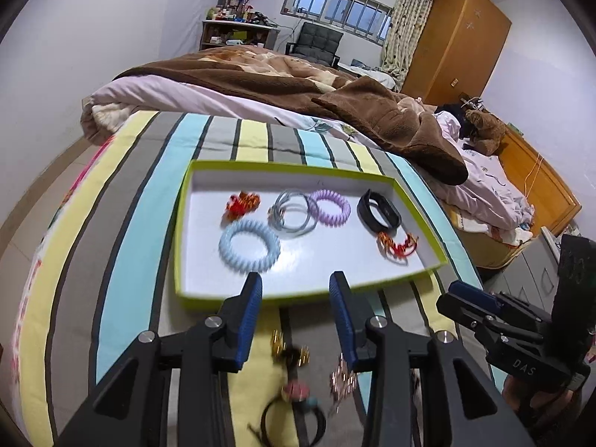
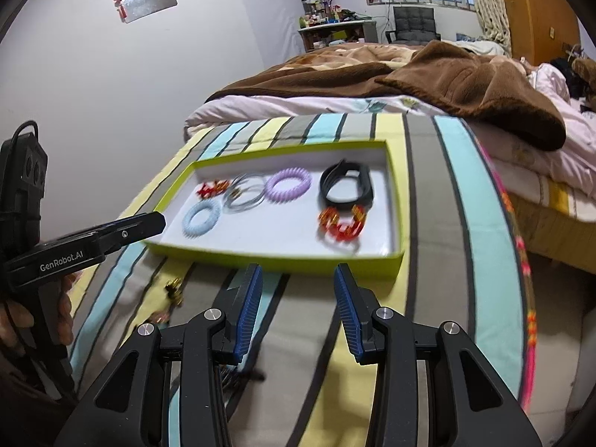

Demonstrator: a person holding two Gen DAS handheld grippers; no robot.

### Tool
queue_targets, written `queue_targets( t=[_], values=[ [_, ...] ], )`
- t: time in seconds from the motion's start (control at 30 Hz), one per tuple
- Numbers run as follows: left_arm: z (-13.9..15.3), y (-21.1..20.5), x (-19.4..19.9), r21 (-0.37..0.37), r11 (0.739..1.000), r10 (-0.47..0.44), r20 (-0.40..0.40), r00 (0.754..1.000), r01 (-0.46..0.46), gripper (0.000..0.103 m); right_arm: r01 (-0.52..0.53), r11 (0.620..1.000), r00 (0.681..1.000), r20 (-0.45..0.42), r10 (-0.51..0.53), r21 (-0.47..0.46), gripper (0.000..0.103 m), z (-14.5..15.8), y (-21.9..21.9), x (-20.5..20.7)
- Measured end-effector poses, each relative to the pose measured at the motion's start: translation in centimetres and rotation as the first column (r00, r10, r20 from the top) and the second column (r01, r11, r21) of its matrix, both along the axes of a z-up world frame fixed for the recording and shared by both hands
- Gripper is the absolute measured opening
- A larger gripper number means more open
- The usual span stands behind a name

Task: Organize jewelry
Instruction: 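Withdraw both tools from the box back over the remaining jewelry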

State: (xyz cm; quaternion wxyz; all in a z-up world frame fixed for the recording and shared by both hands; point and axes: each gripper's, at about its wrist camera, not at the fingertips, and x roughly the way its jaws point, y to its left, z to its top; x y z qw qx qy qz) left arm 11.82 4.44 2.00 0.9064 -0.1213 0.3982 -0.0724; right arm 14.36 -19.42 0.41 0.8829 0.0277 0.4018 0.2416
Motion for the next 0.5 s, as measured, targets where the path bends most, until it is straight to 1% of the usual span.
queue_targets(
  t=[0.2, 0.37, 0.43, 0.5],
  values=[
    [-0.6, 0.9, -2.6, -0.019, 0.999, 0.027, -0.003, 1.0, -0.027, 0.04, -0.02, 1.0, 1.0, -0.02, 0.021, 0.02, 0.041, -1.0, 0.3, -2.5],
    [-0.9, 1.3, -4.7, -0.004, 0.999, 0.049, 0.0, 0.999, -0.049, 0.04, -0.029, 0.999, 0.998, -0.047, 0.031, 0.036, 0.041, -1.9, 0.7, -3.7],
    [-1.4, 1.5, -5.4, -0.015, 0.999, 0.048, -0.007, 0.999, -0.048, 0.04, -0.034, 0.999, 0.998, -0.058, 0.036, 0.04, 0.043, -2.3, 1.0, -4.0],
    [-1.8, 1.6, -5.8, -0.012, 0.999, 0.049, -0.017, 0.999, -0.05, 0.04, -0.043, 0.998, 0.996, -0.072, 0.046, 0.043, 0.048, -2.7, 1.3, -4.1]
  ],
)
